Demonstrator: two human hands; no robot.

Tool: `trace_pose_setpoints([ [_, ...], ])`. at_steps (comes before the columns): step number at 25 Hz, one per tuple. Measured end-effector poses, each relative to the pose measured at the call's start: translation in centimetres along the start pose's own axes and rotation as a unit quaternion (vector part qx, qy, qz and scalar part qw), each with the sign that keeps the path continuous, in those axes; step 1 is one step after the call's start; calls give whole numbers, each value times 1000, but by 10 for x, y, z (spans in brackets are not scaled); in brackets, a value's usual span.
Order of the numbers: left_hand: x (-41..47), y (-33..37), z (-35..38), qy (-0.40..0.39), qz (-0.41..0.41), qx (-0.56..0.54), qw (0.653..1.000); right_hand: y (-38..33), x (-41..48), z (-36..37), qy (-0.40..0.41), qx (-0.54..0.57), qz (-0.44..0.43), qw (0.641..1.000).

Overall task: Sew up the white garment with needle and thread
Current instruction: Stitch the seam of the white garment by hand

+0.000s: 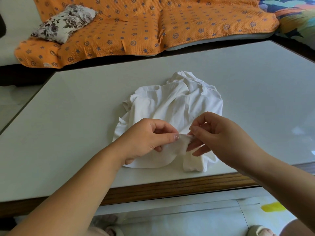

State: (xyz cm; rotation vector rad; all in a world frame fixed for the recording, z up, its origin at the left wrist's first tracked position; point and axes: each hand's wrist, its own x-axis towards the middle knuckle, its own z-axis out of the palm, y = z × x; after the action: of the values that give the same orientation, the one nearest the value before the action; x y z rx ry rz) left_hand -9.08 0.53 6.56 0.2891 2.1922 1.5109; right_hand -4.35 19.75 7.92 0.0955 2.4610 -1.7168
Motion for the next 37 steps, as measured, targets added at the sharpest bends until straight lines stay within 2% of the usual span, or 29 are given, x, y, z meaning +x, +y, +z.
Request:
trace_pose_setpoints([
  [4, 0, 1, 1, 6, 8, -6, 1000, -5, -7, -1, 35, 2, -54, 998],
  [8, 0, 2, 0, 11, 19, -7, 1000, -7, -14, 1, -65, -18, -8, 998],
  [10, 0, 3, 0, 9, 18, -8, 1000, -4, -14, 2, -78, -30, 7, 996],
  [23, -2, 0, -1, 20, 26, 9, 999, 0, -8, 5, -73, -24, 20, 997],
  [31, -8, 5, 9, 83, 88, 145, 982, 5, -3, 13, -33, -30, 12, 999],
  [37, -5, 0, 14, 102, 76, 84, 988, 4, -5, 16, -20, -15, 12, 1000],
])
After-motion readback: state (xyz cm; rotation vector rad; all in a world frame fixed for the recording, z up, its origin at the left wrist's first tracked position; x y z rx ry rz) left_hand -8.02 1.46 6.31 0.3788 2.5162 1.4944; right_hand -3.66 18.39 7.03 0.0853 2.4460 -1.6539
